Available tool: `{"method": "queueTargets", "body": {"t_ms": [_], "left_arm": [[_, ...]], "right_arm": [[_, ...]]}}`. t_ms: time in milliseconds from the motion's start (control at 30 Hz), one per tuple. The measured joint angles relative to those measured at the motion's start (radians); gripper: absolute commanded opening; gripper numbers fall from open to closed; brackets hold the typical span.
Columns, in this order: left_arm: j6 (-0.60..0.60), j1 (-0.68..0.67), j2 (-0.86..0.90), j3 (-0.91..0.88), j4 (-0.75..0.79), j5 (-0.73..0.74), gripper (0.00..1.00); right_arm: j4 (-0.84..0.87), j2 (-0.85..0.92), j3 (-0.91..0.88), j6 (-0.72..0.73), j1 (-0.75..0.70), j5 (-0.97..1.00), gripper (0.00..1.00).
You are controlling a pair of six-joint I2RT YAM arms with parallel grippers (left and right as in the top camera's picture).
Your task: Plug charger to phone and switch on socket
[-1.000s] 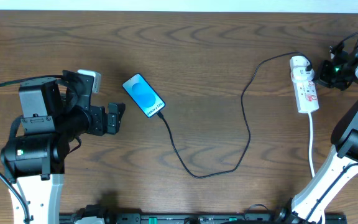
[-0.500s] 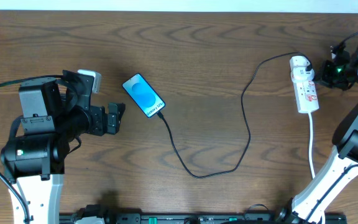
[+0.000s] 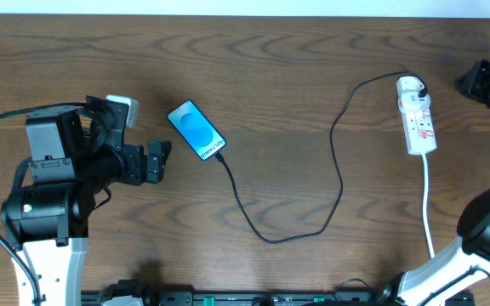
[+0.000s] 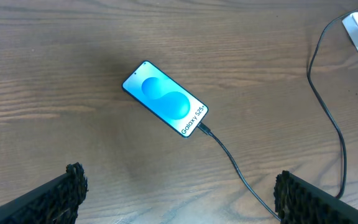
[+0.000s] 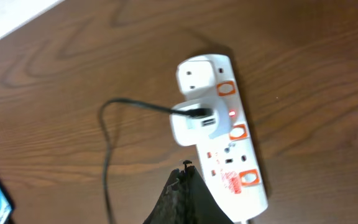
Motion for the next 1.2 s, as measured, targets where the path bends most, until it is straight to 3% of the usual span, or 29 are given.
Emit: {"method": "queueTargets", "body": {"t_ms": [300,433,633,800,833,900,1200], "left_arm": [[0.0,0.0,0.0,0.0,0.0,0.0,0.98],[0.0,0.0,0.0,0.0,0.0,0.0,0.98],[0.0,0.0,0.0,0.0,0.0,0.0,0.98],[0.0,0.0,0.0,0.0,0.0,0.0,0.98],[0.0,0.0,0.0,0.0,0.0,0.0,0.98],[0.0,0.0,0.0,0.0,0.0,0.0,0.98],[0.0,0.0,0.0,0.0,0.0,0.0,0.98]], "right_arm": [[-0.053,-0.103,0.0,0.0,0.096,-0.01,0.05],[-0.053,-0.121,0.0,0.0,0.174,-0.011,0.17],[-0.056,-0.128,0.0,0.004,0.297,-0.014,0.5],[-0.053,-0.128,0.0,0.0,0.38,0.023,0.62],[-0.053,-0.128,0.0,0.0,0.391,0.035,0.69],[-0.058,-0.128,0.0,0.003,0.41,0.064,0.99],[-0.076,-0.129,0.0,0.0,0.414,0.111,0.99]]}}
